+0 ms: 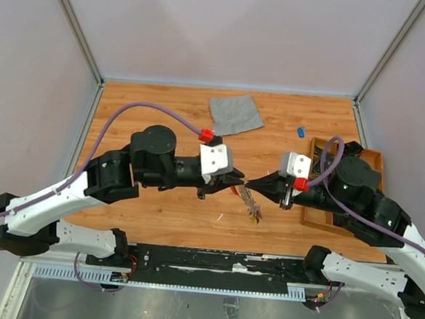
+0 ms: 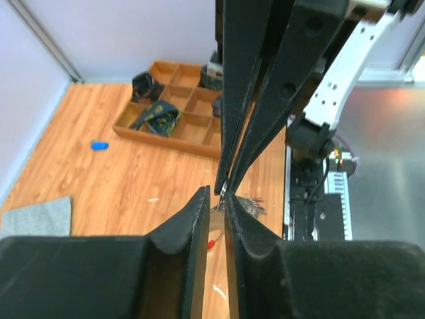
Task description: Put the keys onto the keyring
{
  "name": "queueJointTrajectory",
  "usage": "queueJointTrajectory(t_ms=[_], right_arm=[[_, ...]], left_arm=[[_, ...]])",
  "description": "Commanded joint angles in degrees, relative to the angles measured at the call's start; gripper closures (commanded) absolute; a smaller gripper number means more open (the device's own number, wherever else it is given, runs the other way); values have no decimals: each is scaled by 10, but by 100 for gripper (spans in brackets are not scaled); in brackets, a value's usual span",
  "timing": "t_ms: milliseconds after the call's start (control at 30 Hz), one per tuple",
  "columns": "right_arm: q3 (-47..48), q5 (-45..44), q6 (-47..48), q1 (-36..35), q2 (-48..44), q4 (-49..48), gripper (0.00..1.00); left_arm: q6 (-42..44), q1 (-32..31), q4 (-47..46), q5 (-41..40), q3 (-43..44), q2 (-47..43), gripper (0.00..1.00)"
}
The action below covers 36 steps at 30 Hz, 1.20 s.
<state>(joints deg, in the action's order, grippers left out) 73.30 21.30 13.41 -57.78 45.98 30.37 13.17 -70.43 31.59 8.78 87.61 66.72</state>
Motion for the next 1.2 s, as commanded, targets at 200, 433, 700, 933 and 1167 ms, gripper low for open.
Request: queueJointTrajectory(t_ms=[200,433,700,933,1167], right_arm=[[-166,30,-70,3,-99,-395,100],[-190,52,-110,3,-88,-507,100],[-196,79,-156,3,-83,-580,100],[-179,113,-171,3,-66,-583,100],[-175,118,-171,3,-53,-577,100]], left_arm=[[-71,-4,-189,5,-74,-108,74],[-85,-4,-212,30,-103,-122,77],[-89,-4,-247,40,-135,-135,80],[-90,-4,-265,42,-140,-132,80],[-93,-4,-305,59,-144,-138,80]])
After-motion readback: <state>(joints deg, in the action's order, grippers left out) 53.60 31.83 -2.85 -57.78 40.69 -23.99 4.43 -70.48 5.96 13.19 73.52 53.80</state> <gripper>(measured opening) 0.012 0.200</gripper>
